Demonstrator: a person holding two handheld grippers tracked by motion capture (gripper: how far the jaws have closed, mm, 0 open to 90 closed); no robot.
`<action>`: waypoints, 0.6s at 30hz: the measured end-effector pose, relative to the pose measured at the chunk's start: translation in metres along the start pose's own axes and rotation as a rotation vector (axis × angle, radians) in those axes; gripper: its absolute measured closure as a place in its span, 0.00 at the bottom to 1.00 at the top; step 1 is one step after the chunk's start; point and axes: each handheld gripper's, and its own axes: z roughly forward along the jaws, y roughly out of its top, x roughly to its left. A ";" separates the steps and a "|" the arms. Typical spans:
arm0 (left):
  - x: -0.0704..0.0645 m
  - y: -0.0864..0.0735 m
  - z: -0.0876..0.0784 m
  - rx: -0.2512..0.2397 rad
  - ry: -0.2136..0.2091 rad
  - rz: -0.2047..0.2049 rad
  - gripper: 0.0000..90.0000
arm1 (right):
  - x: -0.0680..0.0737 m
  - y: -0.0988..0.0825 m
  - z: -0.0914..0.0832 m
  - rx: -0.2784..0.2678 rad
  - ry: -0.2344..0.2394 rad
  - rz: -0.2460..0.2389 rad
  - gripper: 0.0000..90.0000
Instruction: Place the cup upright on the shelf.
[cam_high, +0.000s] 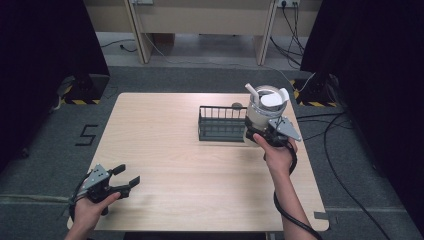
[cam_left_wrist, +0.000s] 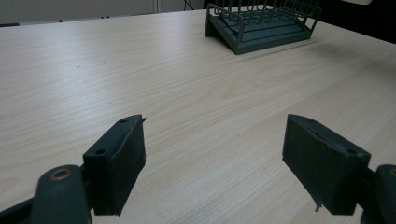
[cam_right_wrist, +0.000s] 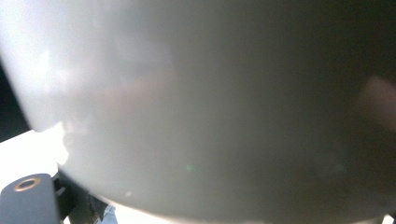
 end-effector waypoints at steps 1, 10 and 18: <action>0.000 0.000 0.000 0.000 0.000 0.000 0.23 | 0.001 0.001 0.001 -0.001 -0.001 0.001 0.12; 0.000 0.000 0.000 -0.001 -0.002 -0.001 0.23 | 0.003 0.010 0.010 -0.010 0.002 -0.005 0.12; 0.000 0.000 0.001 -0.002 -0.003 -0.004 0.23 | 0.007 0.017 0.017 -0.020 0.011 -0.006 0.12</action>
